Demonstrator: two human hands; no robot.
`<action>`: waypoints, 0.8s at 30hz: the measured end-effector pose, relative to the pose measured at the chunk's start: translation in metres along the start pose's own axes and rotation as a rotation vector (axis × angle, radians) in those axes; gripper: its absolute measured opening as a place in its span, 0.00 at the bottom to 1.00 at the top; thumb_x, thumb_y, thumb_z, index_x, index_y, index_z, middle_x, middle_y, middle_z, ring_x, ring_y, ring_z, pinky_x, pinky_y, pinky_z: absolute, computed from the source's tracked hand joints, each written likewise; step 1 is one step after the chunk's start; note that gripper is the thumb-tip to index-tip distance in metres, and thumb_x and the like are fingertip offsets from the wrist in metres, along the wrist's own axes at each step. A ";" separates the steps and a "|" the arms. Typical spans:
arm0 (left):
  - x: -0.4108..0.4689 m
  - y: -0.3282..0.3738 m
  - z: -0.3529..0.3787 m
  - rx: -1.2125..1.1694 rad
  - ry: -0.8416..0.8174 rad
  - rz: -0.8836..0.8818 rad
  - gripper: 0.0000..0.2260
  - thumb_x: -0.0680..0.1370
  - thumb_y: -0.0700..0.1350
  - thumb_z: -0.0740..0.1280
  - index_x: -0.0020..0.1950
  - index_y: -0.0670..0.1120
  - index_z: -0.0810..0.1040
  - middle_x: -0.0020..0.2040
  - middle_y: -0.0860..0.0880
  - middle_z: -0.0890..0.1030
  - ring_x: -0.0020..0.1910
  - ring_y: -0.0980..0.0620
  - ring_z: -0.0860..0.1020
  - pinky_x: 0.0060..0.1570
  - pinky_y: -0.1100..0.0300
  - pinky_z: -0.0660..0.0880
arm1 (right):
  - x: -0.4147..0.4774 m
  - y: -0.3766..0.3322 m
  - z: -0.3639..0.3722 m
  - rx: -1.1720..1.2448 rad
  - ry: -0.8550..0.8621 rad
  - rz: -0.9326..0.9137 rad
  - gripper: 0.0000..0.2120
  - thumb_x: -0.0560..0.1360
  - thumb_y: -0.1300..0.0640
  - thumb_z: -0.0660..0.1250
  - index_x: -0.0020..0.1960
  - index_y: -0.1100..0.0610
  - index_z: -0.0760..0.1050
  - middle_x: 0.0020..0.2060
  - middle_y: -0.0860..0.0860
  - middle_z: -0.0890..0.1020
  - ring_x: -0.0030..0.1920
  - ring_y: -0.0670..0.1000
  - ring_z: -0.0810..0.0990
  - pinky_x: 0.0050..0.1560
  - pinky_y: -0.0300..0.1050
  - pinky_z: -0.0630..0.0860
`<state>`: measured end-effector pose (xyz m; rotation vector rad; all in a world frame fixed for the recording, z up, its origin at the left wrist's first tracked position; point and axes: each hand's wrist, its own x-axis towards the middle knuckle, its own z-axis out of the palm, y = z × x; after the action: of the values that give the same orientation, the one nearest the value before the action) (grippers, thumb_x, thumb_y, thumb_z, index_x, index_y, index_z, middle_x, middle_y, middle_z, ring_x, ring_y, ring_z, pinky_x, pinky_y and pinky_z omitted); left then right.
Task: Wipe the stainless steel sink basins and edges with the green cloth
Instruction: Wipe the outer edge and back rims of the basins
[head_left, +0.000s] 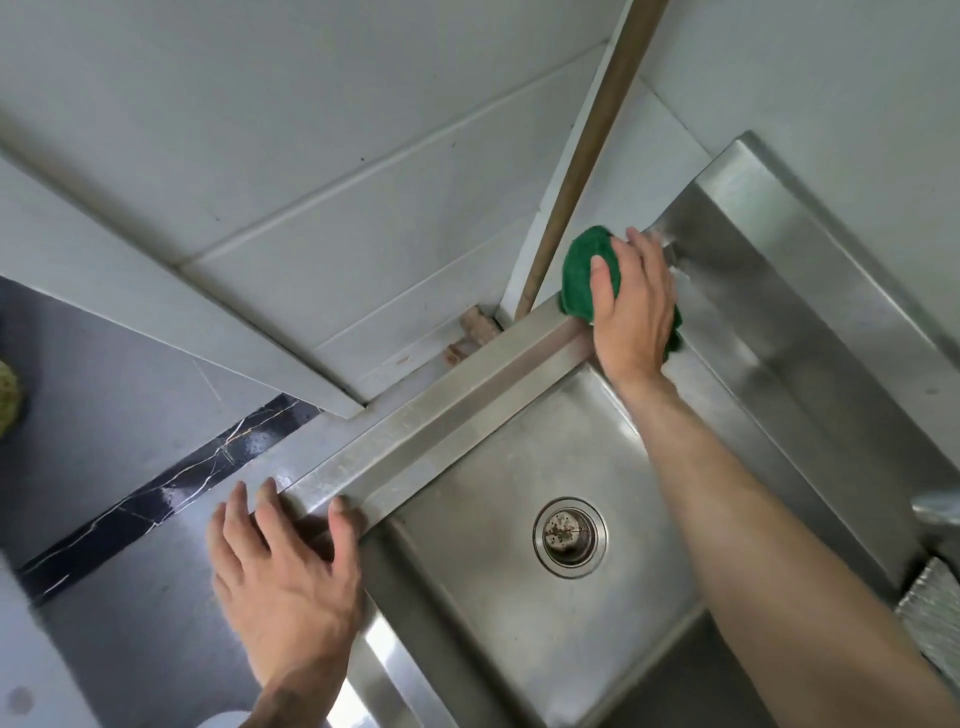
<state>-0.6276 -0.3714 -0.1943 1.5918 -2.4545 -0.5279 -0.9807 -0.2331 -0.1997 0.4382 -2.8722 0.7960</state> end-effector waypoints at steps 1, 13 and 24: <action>0.000 0.000 0.000 0.001 0.000 0.003 0.32 0.78 0.62 0.60 0.75 0.42 0.68 0.78 0.38 0.68 0.78 0.35 0.63 0.70 0.30 0.67 | 0.008 0.003 0.000 0.006 0.013 0.019 0.22 0.86 0.47 0.55 0.70 0.59 0.76 0.76 0.57 0.72 0.80 0.59 0.64 0.79 0.55 0.61; 0.002 -0.004 -0.002 0.012 -0.034 0.028 0.31 0.81 0.61 0.60 0.76 0.41 0.67 0.77 0.38 0.68 0.78 0.35 0.64 0.71 0.35 0.67 | -0.052 -0.051 0.014 0.069 -0.022 0.046 0.21 0.87 0.46 0.55 0.73 0.55 0.74 0.76 0.53 0.73 0.80 0.55 0.65 0.80 0.55 0.59; 0.012 -0.011 -0.015 -0.310 -0.086 0.036 0.26 0.85 0.57 0.54 0.74 0.42 0.75 0.73 0.40 0.76 0.75 0.38 0.70 0.76 0.46 0.62 | -0.231 -0.186 0.026 0.270 -0.286 0.025 0.26 0.84 0.48 0.51 0.79 0.56 0.66 0.81 0.50 0.65 0.83 0.47 0.57 0.82 0.42 0.51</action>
<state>-0.6182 -0.3890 -0.1857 1.4241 -2.3136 -0.9370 -0.7050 -0.3426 -0.1784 0.5903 -3.0401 1.2265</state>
